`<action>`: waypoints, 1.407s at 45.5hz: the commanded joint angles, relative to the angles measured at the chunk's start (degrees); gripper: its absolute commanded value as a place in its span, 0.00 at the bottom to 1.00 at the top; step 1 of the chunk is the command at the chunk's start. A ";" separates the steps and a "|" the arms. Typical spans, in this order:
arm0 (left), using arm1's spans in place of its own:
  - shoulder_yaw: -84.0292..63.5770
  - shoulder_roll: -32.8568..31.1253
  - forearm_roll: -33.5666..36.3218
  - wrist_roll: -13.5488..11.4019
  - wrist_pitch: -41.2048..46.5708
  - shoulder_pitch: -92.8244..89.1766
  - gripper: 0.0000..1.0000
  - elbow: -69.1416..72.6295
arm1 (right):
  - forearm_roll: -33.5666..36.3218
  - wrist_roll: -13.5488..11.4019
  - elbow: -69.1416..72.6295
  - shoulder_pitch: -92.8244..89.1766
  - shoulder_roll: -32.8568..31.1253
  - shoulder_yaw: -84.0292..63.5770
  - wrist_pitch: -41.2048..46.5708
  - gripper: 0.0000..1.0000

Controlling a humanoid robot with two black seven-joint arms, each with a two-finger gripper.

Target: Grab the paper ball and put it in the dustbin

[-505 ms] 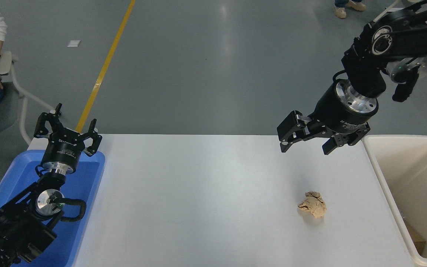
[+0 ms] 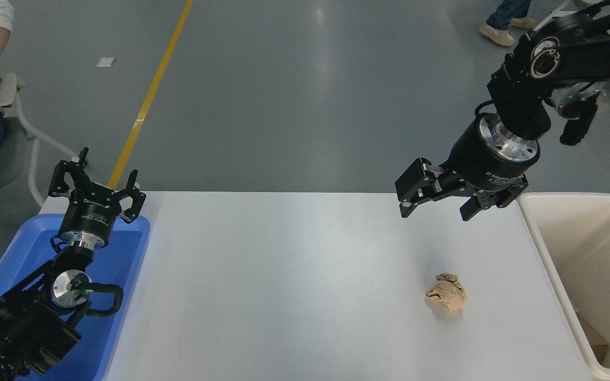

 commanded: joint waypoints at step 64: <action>0.00 0.00 0.00 0.00 -0.09 0.00 0.99 0.01 | 0.09 0.20 -0.79 1.66 0.76 -4.74 -0.17 1.00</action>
